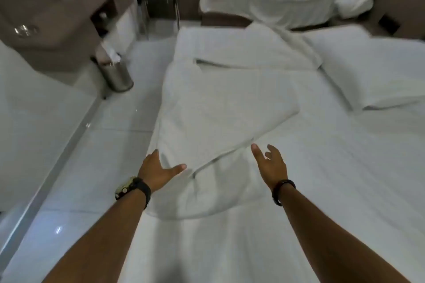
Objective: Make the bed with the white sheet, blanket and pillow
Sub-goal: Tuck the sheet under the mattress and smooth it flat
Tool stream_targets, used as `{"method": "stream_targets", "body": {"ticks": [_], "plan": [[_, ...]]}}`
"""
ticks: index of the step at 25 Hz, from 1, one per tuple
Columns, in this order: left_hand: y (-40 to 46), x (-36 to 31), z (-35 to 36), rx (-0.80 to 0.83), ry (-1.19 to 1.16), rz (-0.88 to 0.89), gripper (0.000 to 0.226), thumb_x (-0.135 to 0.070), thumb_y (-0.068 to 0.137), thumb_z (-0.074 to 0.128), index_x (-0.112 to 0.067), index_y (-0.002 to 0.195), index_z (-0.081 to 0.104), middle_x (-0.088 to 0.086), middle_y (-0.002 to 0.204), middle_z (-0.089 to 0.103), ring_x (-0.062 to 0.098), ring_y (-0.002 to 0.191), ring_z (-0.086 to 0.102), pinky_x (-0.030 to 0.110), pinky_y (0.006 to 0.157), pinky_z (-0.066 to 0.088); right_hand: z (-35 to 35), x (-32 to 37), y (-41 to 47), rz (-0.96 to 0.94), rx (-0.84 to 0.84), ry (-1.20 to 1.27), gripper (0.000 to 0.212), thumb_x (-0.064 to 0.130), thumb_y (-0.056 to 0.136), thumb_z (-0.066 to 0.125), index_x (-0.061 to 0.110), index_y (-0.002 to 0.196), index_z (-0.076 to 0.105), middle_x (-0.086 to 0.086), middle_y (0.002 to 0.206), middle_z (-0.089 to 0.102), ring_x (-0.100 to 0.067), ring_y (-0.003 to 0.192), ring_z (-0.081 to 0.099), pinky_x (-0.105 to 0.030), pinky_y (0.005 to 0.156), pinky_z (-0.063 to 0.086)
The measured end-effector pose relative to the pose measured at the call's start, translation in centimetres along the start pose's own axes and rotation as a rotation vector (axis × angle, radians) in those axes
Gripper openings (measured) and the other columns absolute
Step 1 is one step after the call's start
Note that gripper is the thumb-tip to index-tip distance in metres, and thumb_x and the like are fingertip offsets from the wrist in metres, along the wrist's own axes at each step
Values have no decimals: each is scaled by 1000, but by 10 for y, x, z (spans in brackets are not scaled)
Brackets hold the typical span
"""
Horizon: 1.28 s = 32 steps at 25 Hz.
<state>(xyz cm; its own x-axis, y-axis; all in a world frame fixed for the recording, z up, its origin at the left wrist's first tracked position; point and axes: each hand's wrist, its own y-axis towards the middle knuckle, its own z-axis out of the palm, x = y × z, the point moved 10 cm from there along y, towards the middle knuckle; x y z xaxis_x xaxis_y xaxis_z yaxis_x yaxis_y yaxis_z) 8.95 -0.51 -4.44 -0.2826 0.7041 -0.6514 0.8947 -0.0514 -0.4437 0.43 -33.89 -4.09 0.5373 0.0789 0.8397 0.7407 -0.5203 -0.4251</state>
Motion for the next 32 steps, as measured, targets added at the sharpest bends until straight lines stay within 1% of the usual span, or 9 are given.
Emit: {"method": "stream_targets", "body": {"ticks": [6,10,15,18,21,25,27,29,32], "plan": [[62,79,59,-65,573,-7,130,-81,63,68,-29,159,-3,13,162,26,38,140,41,51,106,41,60,-103,84,145,107,-273,104,73,70,64,17,150,27,-8,150,43,-31,134,43,-44,108,37],[76,71,55,-177,582,191,76,-41,90,64,-20,155,29,23,129,55,44,109,60,46,87,50,80,-102,108,35,62,-584,61,66,78,57,15,111,55,-10,113,63,-33,99,59,-44,89,47],[23,51,8,-399,153,430,38,-7,91,61,-7,129,64,25,105,68,43,95,66,36,80,46,8,-73,55,-88,-96,-381,36,47,87,57,12,89,62,-3,83,66,-23,78,61,-29,59,40],[-12,48,8,-394,156,508,40,4,87,56,-3,124,67,26,103,70,41,88,69,35,78,48,-41,-110,-7,11,-109,-307,35,44,91,60,9,87,63,-6,83,66,-25,78,61,-28,58,41],[-66,58,52,-298,345,679,45,-4,81,49,-8,123,66,22,101,73,38,87,70,43,73,58,-76,-213,-83,256,-120,-333,43,46,93,57,6,105,66,-16,106,69,-36,101,61,-38,83,47],[-105,79,126,-99,541,809,75,15,55,78,-8,124,63,25,110,70,34,106,55,52,81,59,-80,-320,-169,534,-64,-337,44,43,94,55,7,116,63,-14,113,66,-31,99,57,-36,86,44],[-93,87,124,-124,511,632,75,5,66,79,-6,136,54,29,134,56,44,126,52,57,100,50,-73,-327,-166,551,9,-326,43,44,90,61,10,117,62,-9,107,64,-29,96,57,-35,83,44],[-73,135,101,-217,205,111,79,-16,80,76,-8,149,38,21,153,41,35,142,38,51,116,36,-82,-310,-137,482,-37,-308,35,37,86,67,14,112,63,-8,103,65,-32,97,61,-41,84,50],[-90,181,139,-111,-471,-417,27,-17,83,69,-15,109,66,13,119,67,29,106,63,39,88,51,-101,-263,-89,353,-200,-7,36,30,83,66,19,117,56,-6,103,62,-38,111,59,-50,94,49]]}}
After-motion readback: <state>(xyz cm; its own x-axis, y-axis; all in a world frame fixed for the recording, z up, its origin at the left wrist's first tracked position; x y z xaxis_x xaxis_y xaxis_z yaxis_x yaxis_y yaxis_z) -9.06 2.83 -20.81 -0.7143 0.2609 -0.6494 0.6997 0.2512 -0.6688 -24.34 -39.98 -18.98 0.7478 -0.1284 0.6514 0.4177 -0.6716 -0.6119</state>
